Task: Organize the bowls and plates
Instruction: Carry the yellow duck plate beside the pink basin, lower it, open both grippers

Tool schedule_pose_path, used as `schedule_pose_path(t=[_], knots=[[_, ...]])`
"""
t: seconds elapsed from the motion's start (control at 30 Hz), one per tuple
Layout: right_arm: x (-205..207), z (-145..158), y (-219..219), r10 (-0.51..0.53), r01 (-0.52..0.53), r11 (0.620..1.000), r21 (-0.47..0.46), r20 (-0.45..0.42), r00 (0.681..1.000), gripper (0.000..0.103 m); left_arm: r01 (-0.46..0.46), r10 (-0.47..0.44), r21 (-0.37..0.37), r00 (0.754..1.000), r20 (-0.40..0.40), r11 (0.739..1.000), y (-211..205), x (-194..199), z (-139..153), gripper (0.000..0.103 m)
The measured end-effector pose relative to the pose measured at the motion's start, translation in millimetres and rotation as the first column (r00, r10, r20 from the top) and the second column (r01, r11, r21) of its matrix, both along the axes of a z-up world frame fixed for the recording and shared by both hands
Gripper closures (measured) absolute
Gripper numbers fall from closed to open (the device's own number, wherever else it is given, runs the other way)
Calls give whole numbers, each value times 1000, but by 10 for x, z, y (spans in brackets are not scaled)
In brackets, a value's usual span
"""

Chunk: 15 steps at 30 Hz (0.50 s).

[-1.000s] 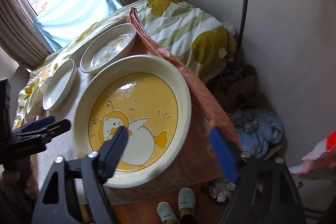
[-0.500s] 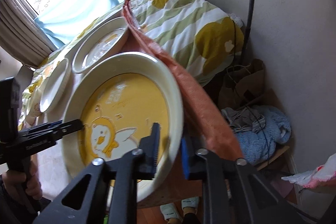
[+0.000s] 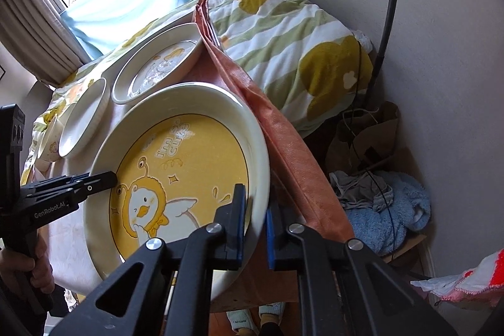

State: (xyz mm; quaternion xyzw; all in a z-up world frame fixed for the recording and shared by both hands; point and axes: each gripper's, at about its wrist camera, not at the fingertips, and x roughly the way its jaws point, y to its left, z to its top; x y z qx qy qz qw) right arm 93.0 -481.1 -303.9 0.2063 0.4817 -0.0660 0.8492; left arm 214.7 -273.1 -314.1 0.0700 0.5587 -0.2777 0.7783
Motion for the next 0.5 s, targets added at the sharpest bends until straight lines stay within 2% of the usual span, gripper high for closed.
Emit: schedule_pose_path(t=[0.13, 0.3, 0.5], knots=[[22, 109, 65, 31, -30, 999, -18, 20, 999, 93, -30, 30, -14, 999, 17, 999, 138, -1, 110, 90], [109, 287, 247, 112, -110, 993, -36, 49, 993, 92, -116, 118, -48, 992, 41, 992, 444, -41, 278, 90], [298, 485, 696, 263, -259, 964, -52, 77, 962, 92, -275, 279, -69, 958, 63, 959, 1076, -187, 466, 90]])
